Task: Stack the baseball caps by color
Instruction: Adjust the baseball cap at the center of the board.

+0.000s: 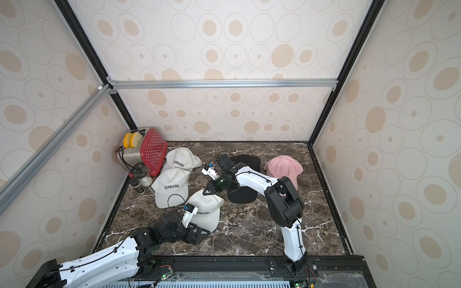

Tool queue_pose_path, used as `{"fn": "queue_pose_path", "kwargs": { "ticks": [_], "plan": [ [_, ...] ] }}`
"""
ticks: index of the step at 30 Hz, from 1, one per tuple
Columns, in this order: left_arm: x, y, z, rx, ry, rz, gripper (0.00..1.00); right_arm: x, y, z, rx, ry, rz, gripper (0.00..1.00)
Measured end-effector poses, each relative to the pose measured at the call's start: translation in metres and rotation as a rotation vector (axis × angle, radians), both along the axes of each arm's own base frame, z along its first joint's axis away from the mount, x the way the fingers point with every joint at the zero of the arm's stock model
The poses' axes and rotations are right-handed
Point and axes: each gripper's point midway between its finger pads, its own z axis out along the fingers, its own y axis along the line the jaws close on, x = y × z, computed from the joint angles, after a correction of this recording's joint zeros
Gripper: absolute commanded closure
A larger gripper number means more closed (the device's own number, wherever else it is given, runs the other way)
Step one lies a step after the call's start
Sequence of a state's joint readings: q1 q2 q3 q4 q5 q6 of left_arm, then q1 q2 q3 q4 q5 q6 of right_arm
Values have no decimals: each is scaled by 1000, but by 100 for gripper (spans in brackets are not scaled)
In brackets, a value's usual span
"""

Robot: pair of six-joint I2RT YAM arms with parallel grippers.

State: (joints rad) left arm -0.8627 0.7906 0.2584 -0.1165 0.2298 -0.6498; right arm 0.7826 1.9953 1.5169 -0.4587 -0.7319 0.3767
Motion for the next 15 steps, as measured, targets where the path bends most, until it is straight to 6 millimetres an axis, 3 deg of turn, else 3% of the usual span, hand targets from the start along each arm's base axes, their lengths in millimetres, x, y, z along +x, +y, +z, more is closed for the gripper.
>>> {"fn": "queue_pose_path", "kwargs": {
  "ticks": [3, 5, 10, 15],
  "plan": [
    [9, 6, 0, 88, -23, 50, 24, 1, -1, -2, -8, -3, -7, 100],
    [16, 9, 2, 154, -44, 81, 29, 1, -1, -3, -10, -4, -10, 100],
    [29, 10, 4, 296, -65, 137, 30, 2, -1, -3, -15, -7, -14, 100],
    [35, 24, -31, 497, -11, 177, 31, 3, -1, -4, -19, -12, -16, 100]
  ]
}}
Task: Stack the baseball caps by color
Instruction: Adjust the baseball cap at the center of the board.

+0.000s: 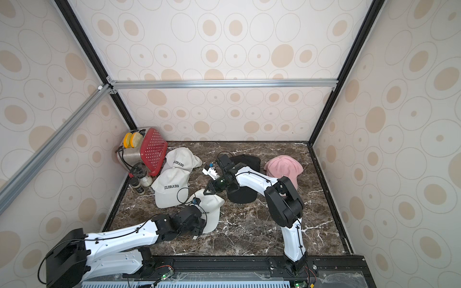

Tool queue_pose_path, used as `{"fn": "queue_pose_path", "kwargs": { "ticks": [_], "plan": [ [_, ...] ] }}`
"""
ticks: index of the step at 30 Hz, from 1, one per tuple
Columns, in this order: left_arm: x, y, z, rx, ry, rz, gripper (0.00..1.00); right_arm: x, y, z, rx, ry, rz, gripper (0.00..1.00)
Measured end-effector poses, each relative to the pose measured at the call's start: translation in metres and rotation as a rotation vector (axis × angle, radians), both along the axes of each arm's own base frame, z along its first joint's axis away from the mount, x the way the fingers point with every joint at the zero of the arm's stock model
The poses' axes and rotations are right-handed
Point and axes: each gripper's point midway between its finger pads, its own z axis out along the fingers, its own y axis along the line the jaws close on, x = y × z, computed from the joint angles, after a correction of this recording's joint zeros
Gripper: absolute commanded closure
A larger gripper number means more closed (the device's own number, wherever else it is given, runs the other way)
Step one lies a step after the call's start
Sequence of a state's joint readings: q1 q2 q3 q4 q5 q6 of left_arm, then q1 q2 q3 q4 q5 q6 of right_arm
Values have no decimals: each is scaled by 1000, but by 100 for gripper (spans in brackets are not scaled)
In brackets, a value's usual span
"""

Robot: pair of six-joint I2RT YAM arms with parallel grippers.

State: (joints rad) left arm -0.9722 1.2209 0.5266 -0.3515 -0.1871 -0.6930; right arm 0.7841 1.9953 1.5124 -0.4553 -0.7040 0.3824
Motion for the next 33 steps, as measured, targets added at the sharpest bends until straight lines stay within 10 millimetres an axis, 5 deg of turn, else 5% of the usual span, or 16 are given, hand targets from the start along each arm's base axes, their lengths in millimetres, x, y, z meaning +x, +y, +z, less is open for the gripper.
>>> {"fn": "queue_pose_path", "kwargs": {
  "ticks": [11, 21, 33],
  "plan": [
    [7, -15, -22, 20, 15, -32, 39, 6, 12, 9, 21, -9, 23, 100],
    [12, -28, -22, -8, -3, -72, 39, 22, 18, -19, -26, -11, 23, 100],
    [13, -38, -21, -38, -7, -106, 39, 29, 25, -10, 39, -37, 78, 100]
  ]
}}
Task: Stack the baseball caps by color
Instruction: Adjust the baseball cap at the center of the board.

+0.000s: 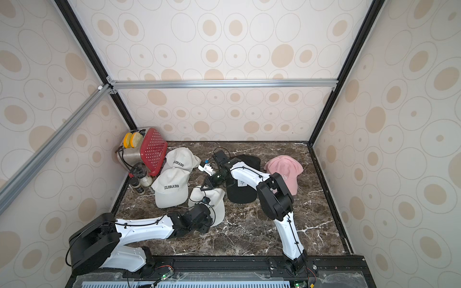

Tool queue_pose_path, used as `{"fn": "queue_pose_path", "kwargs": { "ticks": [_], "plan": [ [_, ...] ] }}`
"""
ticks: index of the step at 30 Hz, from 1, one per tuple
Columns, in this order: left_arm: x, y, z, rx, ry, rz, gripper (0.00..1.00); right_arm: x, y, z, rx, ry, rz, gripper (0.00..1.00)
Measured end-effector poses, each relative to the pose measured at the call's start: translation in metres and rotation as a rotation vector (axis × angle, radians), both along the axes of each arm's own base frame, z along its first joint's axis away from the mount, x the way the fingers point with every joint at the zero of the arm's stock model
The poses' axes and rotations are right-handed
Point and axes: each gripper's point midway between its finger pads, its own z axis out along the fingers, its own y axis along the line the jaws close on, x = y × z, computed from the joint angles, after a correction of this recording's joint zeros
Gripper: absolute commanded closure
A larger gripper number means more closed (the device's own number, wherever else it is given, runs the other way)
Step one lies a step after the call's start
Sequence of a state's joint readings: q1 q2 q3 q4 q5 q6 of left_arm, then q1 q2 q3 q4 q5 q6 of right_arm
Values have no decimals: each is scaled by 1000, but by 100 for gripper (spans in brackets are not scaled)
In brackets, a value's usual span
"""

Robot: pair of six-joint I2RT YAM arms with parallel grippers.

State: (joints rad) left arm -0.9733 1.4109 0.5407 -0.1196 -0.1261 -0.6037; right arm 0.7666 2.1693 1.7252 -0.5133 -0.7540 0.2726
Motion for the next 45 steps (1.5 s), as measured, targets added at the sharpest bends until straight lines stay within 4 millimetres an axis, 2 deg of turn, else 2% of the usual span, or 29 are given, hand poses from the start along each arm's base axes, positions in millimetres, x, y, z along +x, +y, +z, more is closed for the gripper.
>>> {"fn": "queue_pose_path", "kwargs": {
  "ticks": [5, 11, 19, 21, 24, 27, 29, 33, 39, 45],
  "plan": [
    [-1, -2, 0, -5, 2, -13, 39, 3, 3, -10, 0, 5, -2, 98],
    [-4, -6, 6, -38, 4, -32, 37, 11, -2, -15, -50, -34, -48, 94],
    [-26, -1, 13, -88, 69, -65, 36, 23, -25, 10, -112, -133, -153, 95],
    [-32, 4, 10, -74, 95, -66, 32, 26, -26, 12, -113, -144, -165, 93],
    [-42, 13, 13, -66, 120, -71, 21, 30, -28, 13, -110, -145, -183, 92],
    [-45, 21, 33, -115, 77, -65, 8, 33, -29, 13, -110, -138, -197, 91],
    [-39, 23, 58, -179, 0, -45, 2, 33, -29, 13, -109, -128, -206, 91],
    [-19, 41, 97, -247, -154, 54, 1, 29, -29, 9, -109, -101, -208, 91],
    [26, 90, 133, -216, -310, 310, 1, 13, -29, -2, -120, -57, -182, 91],
    [62, 116, 169, -204, -432, 463, 1, 2, -30, -1, -117, -50, -161, 90]
  ]
}}
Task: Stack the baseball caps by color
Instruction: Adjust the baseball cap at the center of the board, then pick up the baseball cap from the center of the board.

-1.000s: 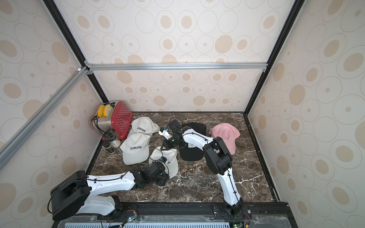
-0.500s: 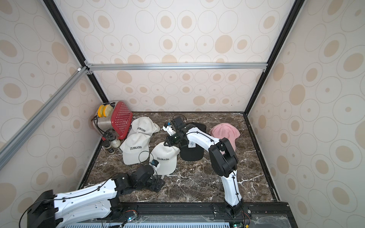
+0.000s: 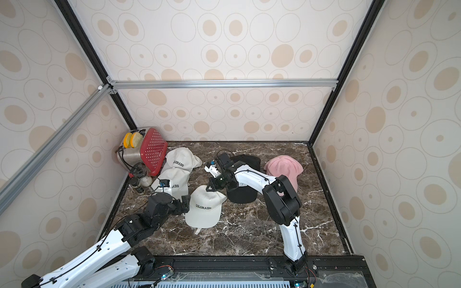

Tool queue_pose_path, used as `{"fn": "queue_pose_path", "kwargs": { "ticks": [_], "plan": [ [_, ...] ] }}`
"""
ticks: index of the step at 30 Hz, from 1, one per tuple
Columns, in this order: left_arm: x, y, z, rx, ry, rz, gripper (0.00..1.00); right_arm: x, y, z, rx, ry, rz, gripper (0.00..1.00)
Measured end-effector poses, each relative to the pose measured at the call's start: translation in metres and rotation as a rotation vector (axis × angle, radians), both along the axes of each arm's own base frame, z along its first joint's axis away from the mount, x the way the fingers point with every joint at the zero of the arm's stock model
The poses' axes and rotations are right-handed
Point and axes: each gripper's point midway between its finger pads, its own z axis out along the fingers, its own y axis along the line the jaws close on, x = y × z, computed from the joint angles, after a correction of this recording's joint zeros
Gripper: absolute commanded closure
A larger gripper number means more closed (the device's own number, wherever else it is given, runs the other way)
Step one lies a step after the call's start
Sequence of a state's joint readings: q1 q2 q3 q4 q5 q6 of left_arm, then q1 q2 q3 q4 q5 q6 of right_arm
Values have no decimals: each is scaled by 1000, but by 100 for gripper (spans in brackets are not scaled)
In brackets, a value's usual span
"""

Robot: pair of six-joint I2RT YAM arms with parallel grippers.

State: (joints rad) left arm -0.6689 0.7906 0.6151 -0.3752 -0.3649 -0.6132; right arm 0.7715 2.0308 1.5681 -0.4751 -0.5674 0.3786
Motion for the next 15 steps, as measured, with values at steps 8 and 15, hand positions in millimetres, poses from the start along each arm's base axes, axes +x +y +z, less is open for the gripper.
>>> {"fn": "queue_pose_path", "kwargs": {
  "ticks": [8, 15],
  "plan": [
    [34, 35, -7, -10, 4, 198, 1, 5, 5, 18, 22, -50, 35, 64],
    [40, 67, -9, -95, 2, 386, 1, 13, 0, 40, 20, -154, 21, 28]
  ]
}}
